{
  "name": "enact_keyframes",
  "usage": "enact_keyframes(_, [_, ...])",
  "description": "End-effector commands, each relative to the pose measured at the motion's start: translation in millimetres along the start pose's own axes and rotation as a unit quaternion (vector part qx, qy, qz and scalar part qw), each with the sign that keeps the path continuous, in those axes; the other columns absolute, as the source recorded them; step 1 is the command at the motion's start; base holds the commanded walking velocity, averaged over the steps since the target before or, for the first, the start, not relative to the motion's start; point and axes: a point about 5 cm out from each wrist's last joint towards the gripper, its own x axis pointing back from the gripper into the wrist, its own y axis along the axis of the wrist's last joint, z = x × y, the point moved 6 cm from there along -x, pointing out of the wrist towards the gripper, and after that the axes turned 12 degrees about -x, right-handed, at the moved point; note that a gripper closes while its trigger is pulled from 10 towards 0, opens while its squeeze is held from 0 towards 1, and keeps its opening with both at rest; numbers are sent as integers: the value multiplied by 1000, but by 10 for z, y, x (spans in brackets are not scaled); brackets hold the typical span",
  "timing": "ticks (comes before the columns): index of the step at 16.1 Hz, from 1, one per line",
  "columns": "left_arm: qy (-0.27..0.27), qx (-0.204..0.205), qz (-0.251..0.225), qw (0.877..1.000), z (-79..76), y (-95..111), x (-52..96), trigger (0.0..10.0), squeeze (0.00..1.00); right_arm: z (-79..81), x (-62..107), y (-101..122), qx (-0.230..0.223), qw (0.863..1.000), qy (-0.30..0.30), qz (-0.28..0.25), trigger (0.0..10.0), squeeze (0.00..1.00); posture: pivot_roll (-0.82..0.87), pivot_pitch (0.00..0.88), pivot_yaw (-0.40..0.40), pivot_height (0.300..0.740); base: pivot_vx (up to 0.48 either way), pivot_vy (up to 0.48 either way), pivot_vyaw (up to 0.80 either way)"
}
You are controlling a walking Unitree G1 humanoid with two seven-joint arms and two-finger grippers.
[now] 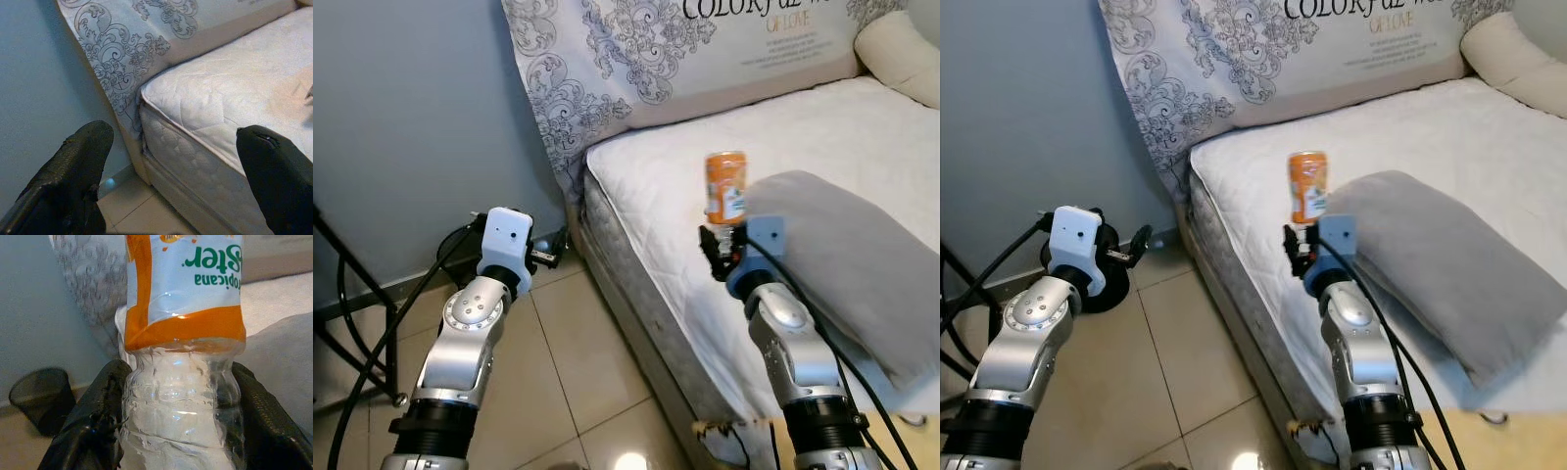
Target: Clean up the room
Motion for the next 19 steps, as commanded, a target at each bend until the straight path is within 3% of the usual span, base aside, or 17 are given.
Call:
enact_keyframes(1, [-1, -5, -1, 1000, 19, -2, 28, 10000, 0, 68, 2, -8, -2, 1000, 12, 2, 10000, 0, 27, 0, 37, 740, 307, 0, 800])
enact_keyframes(5, [-4, -6, 1, 1000, 20, -14, 40, 10000, 0, 180, -3, -66, -7, 999, 33, 11, 10000, 0, 37, 0, 35, 740, 318, 0, 800])
enact_keyframes(10, [-5, -8, 1, 1000, 0, -7, 21, 10000, 0, 178, -9, -74, -5, 999, 31, 10, 10000, 0, 40, 0, 29, 740, 332, 0, 800])
enact_keyframes(12, [-8, -9, -1, 1000, -9, 8, 12, 10000, 0, 36, -44, 44, 51, 998, -29, -24, 10000, 0, 39, 0, 34, 740, 334, 0, 0])
enact_keyframes(14, [-8, -11, -1, 1000, 3, 11, 13, 10000, 0, 15, -57, 76, 24, 998, -40, -31, 10000, 0, 41, 0, 35, 740, 330, 0, 0])
enact_keyframes(16, [-7, -11, -1, 1000, 10, 13, 15, 10000, 0, -47, -67, 70, 42, 997, -65, -28, 10000, 0, 43, 0, 33, 740, 330, 0, 0])
enact_keyframes(17, [-5, -11, 0, 1000, 26, 7, 20, 10000, 0, -203, -92, -35, 55, 991, -123, 8, 10000, 0, 45, 0, 34, 740, 334, 0, 0])
enact_keyframes(19, [-5, -11, 0, 1000, 28, 7, 26, 10000, 0, -279, -92, -53, 43, 988, -148, 19, 10000, 0, 46, 0, 32, 740, 334, 0, 0])
